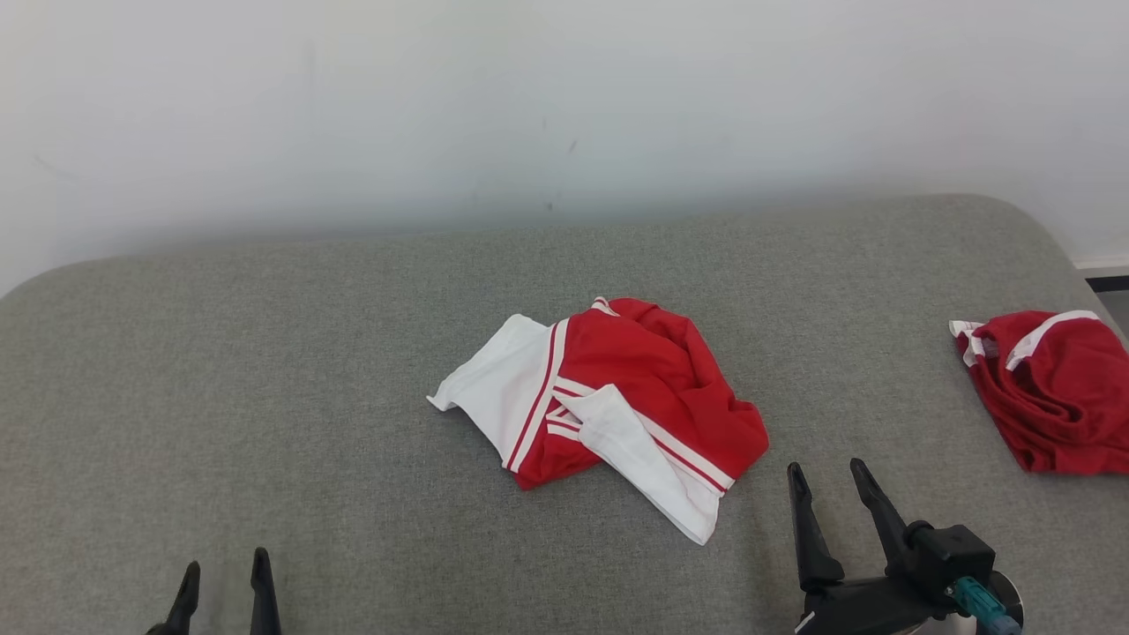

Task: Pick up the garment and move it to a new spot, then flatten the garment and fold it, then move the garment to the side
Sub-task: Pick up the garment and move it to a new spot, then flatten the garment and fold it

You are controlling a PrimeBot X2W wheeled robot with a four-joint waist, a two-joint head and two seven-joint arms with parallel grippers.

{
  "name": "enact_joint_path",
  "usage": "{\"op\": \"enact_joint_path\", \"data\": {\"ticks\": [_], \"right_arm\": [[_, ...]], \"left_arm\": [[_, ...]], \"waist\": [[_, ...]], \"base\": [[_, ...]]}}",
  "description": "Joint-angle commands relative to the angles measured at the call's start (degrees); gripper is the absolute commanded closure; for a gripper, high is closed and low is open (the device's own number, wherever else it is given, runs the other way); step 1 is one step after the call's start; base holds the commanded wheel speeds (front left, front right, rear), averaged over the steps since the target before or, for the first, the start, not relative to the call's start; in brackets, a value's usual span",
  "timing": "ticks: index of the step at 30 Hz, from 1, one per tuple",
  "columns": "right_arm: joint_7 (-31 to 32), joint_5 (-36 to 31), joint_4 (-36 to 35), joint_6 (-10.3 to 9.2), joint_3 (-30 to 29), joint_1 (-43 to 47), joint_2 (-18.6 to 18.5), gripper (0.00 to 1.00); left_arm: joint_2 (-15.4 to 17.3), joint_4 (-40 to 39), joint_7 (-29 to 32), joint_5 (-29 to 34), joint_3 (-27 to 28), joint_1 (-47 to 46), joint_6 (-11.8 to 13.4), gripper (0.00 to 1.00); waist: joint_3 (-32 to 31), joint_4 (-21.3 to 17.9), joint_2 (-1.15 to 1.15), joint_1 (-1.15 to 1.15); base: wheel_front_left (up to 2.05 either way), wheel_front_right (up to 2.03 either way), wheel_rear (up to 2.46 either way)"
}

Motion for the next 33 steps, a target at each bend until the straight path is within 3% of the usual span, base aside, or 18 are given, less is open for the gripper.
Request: {"op": "enact_joint_path", "data": {"ticks": [1, 16, 33], "right_arm": [[0.0, -0.3, 0.1, -0.11, 0.0, 0.8, 0.1, 0.0], [0.0, 0.0, 0.5, -0.12, 0.6, 1.1, 0.1, 0.0], [0.0, -1.0, 1.5, -0.12, 3.8, -0.5, 0.0, 0.0]], "left_arm": [[-1.5, 0.0, -0.2, 1.8, 1.1, 1.4, -0.7, 0.0], [-4.7, -0.9, -0.2, 6.2, 4.9, 1.3, -2.7, 0.0], [-5.0, -1.9, -0.2, 5.8, 2.3, 0.2, -2.6, 0.0]], "waist": [[0.0, 0.1, 0.0, 0.0], [0.2, 0.1, 0.0, 0.0], [2.2, 1.5, 0.0, 0.0]], "base": [[0.0, 0.0, 0.0], [0.0, 0.0, 0.0], [0.0, 0.0, 0.0]]}}
